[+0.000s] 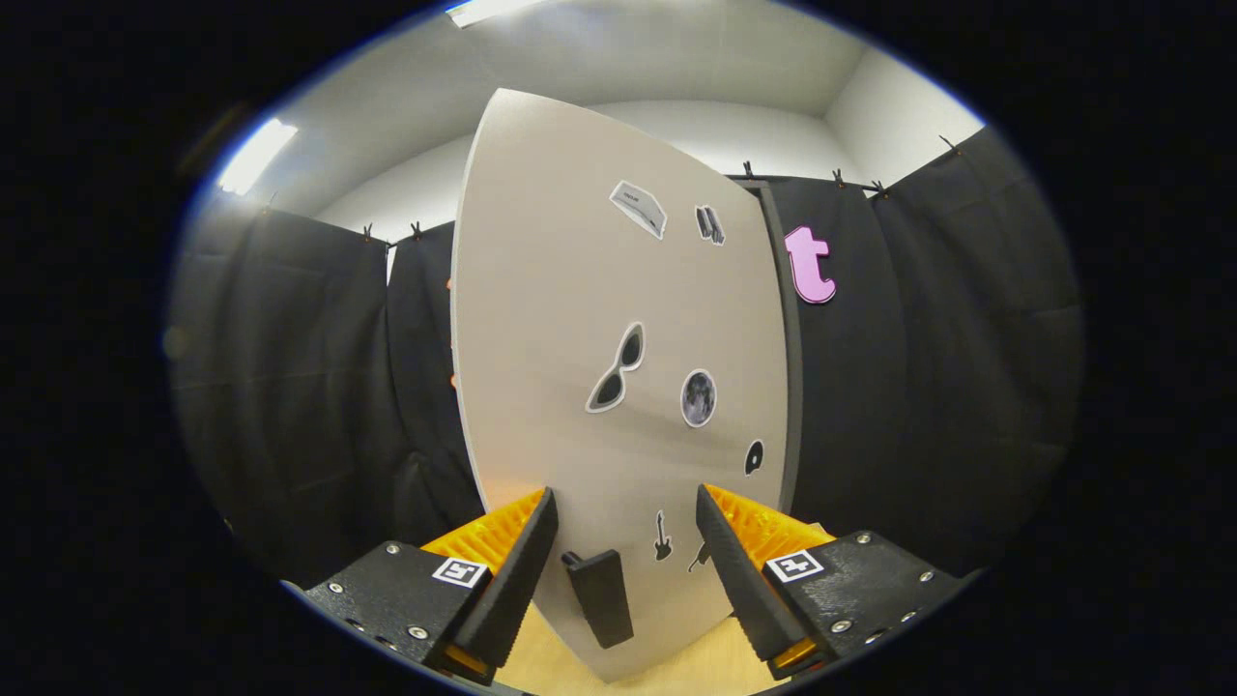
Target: Open the shoe cabinet door, grab the shoes and put them into the shoe cabinet, then close the shoe cabinet door.
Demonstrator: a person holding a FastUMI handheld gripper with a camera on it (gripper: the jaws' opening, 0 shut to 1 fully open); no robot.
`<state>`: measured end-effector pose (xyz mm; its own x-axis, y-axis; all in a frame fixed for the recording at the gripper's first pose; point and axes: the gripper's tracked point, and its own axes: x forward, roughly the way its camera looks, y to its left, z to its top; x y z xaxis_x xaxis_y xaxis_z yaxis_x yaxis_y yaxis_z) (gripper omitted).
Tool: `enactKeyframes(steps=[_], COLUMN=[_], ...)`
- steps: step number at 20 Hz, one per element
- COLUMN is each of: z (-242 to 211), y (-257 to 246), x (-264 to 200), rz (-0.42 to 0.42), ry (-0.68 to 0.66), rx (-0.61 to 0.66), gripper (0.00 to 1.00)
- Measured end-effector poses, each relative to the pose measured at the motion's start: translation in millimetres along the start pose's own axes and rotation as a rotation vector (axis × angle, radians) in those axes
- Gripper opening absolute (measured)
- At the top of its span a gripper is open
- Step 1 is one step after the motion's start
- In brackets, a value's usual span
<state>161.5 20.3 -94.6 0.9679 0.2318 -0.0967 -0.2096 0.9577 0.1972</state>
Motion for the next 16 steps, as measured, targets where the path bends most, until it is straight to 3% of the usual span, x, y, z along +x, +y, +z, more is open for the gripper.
enactKeyframes(steps=[5,16], z=[-9.1,-18.6], y=[22.7,40.1], x=[43.6,70.2], rz=[-0.002,-0.021], ry=[0.021,0.026], rx=[0.026,0.058], gripper=[0.9,0.9])
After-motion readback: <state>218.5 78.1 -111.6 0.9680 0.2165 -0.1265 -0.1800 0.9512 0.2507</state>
